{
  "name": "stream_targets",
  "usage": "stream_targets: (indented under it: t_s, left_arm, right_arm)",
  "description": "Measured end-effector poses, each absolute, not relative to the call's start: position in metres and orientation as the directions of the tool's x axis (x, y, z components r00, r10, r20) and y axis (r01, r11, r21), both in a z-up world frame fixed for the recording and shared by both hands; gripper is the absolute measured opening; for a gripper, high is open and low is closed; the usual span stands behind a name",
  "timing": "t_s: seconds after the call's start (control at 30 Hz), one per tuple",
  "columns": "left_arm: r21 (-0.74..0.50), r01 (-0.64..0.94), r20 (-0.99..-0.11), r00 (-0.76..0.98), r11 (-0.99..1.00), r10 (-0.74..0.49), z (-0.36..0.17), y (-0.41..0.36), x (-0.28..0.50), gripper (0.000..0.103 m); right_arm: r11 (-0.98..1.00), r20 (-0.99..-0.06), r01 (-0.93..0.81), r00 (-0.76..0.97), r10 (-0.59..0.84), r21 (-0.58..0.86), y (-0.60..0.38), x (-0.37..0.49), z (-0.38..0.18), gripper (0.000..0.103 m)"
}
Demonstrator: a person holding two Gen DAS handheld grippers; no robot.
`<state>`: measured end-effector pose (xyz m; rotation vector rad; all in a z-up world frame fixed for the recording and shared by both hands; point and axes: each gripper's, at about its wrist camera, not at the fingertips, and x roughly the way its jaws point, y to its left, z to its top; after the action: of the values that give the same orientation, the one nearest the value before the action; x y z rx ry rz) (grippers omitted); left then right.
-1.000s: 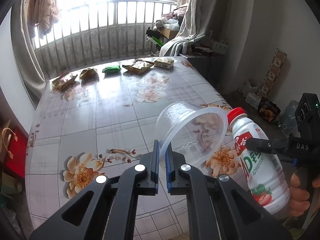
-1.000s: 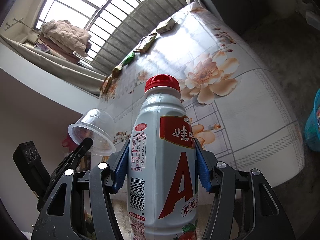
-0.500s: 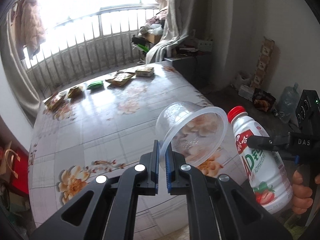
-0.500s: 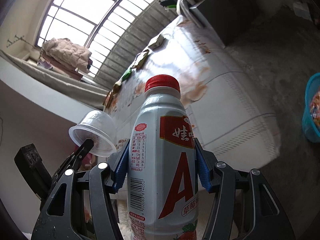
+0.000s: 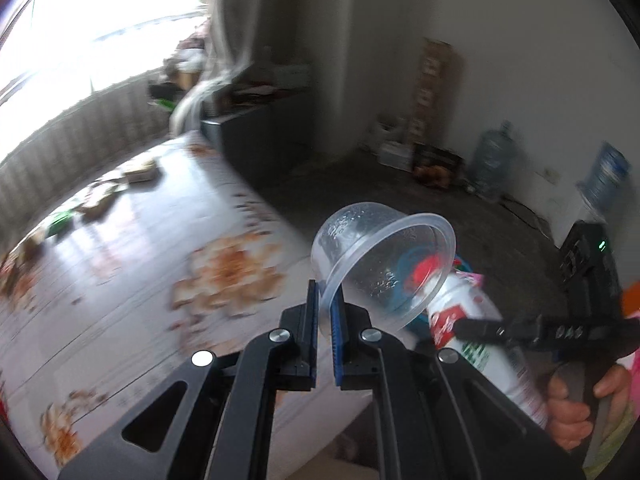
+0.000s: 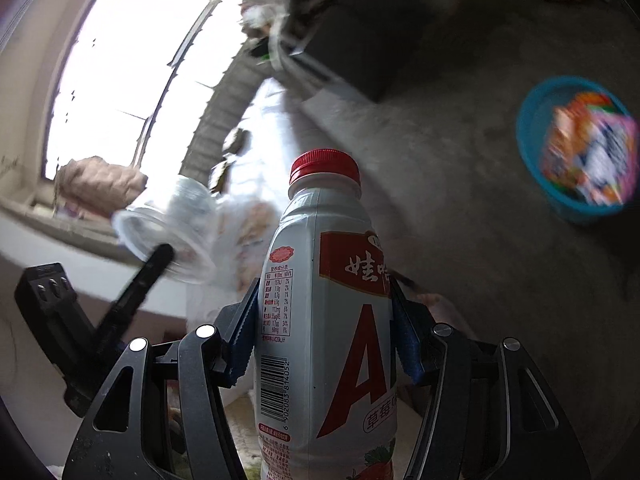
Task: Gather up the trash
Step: 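Carry the cup in the left tool while the right tool carries the bottle to the basket, then open the left tool over the blue basket while the right tool opens too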
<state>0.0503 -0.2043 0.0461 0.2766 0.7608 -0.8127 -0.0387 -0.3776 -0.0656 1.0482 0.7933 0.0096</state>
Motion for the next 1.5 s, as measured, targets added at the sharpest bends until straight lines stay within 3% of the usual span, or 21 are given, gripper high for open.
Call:
stream_targets:
  t_s: [0.37, 0.7, 0.77, 0.87, 1.3, 1.5]
  left_arm:
    - [-0.106, 0.809, -0.759, 0.31, 0.578, -0.573, 0.014, -0.274, 0.057, 0.005]
    - [-0.141, 0.802, -0.791, 0.261, 0.581, -0.553, -0.007, -0.299, 0.073, 0.005]
    - [-0.148, 0.799, -0.799, 0.25, 0.583, -0.547, -0.01, -0.305, 0.076, 0.005]
    - [-0.157, 0.8, -0.807, 0.234, 0.579, -0.542, -0.015, -0.314, 0.079, 0.005]
    - [-0.283, 0.813, -0.872, 0.002, 0.508, -0.49, -0.066, -0.428, 0.085, 0.005]
    - [-0.259, 0.81, -0.913, -0.028, 0.527, -0.406, -0.104, -0.502, 0.086, 0.005]
  right_arm:
    - [0.31, -0.645, 0.569, 0.715, 0.269, 0.761, -0.463, -0.081, -0.135, 0.055]
    - [0.3, -0.755, 0.693, 0.615, 0.227, 0.655, -0.583, -0.002, -0.218, 0.06]
    - [0.272, -0.778, 0.729, 0.59, 0.216, 0.628, -0.599, 0.009, -0.241, 0.065]
    - [0.176, -0.766, 0.748, 0.603, 0.224, 0.64, -0.613, 0.009, -0.271, 0.065]
    - [0.101, -0.677, 0.669, 0.731, 0.085, 0.736, -0.58, -0.132, -0.247, 0.066]
    - [0.002, -0.674, 0.675, 0.737, 0.046, 0.738, -0.576, -0.199, -0.254, 0.067]
